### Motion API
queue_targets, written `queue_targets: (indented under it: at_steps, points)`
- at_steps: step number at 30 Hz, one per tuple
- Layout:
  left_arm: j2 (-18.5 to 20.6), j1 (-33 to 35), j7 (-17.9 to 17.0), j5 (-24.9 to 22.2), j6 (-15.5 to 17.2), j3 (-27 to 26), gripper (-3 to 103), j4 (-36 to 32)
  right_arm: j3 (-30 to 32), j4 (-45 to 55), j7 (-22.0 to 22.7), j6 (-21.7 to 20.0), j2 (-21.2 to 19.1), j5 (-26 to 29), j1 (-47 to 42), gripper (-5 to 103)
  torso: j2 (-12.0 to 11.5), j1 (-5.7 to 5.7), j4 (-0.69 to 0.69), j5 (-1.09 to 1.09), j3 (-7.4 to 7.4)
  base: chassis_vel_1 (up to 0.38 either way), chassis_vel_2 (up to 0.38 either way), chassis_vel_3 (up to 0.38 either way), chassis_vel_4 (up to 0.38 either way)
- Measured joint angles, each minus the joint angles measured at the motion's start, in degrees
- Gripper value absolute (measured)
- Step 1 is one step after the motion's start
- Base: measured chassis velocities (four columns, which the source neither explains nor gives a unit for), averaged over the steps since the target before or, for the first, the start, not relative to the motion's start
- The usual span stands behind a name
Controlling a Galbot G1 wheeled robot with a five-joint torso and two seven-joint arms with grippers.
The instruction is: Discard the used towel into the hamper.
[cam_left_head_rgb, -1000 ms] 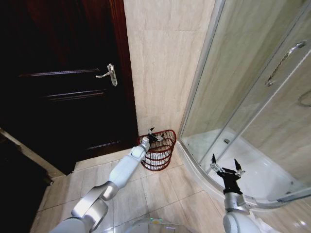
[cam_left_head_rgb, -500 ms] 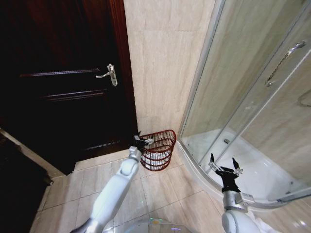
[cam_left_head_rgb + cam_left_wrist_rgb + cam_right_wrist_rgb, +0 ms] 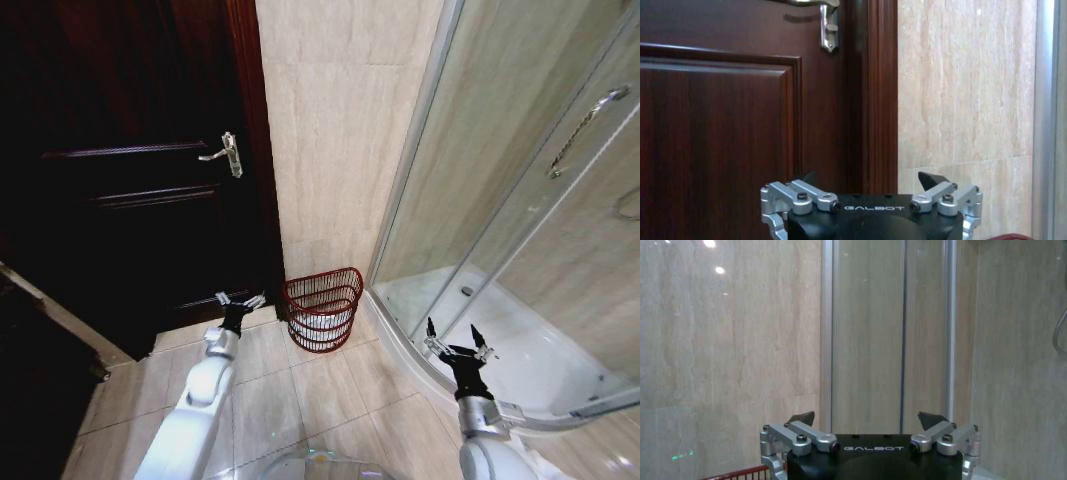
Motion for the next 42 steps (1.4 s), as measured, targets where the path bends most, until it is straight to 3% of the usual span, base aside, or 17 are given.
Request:
queue_targets:
  at_steps: [13, 42]
  points:
    - [0.4, -0.3, 1.1, 0.0, -1.2, 0.6, 100, 0.7, -0.1, 0.7, 0.5, -0.1, 0.3, 0.2, -0.4, 100, 0.0, 0.01, 0.00, 0.00, 0.01, 0.000, 0.000, 0.000, 0.000]
    - [0.7, 0.1, 0.8, 1.5, -0.3, 2.9, 100, -1.9, 0.4, 1.6, 1.6, 1.0, -1.1, 1.8, -3.4, 100, 0.0, 0.01, 0.00, 0.01, 0.01, 0.024, -0.023, -0.029, 0.025]
